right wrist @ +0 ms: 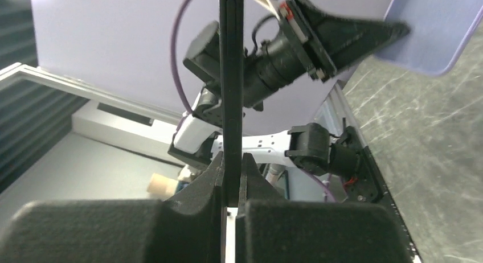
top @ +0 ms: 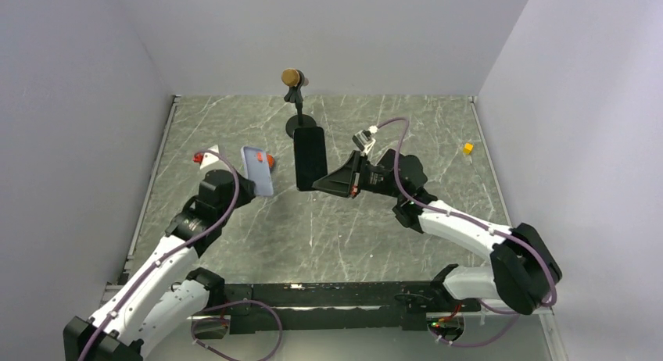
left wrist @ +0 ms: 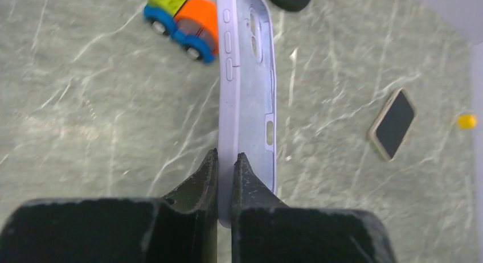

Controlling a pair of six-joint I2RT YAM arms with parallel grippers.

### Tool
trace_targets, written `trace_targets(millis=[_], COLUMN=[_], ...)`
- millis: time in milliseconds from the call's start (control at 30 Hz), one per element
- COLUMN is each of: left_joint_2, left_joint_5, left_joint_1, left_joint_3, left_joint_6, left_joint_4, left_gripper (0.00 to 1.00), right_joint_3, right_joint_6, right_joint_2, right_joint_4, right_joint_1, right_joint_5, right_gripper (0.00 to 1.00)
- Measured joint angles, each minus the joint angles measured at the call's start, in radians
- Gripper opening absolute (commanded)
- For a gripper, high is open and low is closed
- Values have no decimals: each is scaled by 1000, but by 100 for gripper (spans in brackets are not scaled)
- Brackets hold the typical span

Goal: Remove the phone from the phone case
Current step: Remove the phone case from the phone, then place the phone case at the center of the board.

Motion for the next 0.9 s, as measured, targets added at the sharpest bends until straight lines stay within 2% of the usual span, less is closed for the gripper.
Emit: trace_targets(millis=[100, 267, 500, 533, 567, 633, 667, 700, 733, 900], left_joint_2=[-60, -52, -33, -19, 0, 38, 53, 68, 76, 8], left_joint_5=[42, 248, 446, 458, 467, 466, 464, 462, 455, 406], left_joint_1=[24, 58, 64, 66, 68, 70, 72, 72, 72, 72], left_joint_3=[-72, -135, -285, -299, -309, -309, -307, -300, -295, -284], left_joint_6=[61, 124, 84, 68, 57, 26, 21, 11, 2, -26], left_joint_4=[-31, -21, 37, 39, 39, 34, 30, 17, 3, -72], left_gripper=[0, 0, 2, 12, 27, 51, 68, 91, 98, 99], right_joint_3=[18, 44, 105, 116, 124, 129, 131, 136, 148, 289], right_joint_6=[-92, -246, -435, -459, -480, -509, -520, -530, -541, -623], right_joint_2=[-61, -127, -159, -159, -159, -156, -150, -135, -113, 91], right_joint_4=[-126, -369, -649, -687, -718, -751, -766, -778, -794, -900], right_joint_1=[-33, -102, -164, -171, -179, -205, -224, -245, -267, -349], right_joint_5=[0, 23, 64, 73, 79, 79, 78, 78, 77, 81], right_gripper=[0, 0, 0, 0, 0, 0, 0, 0, 0, 0])
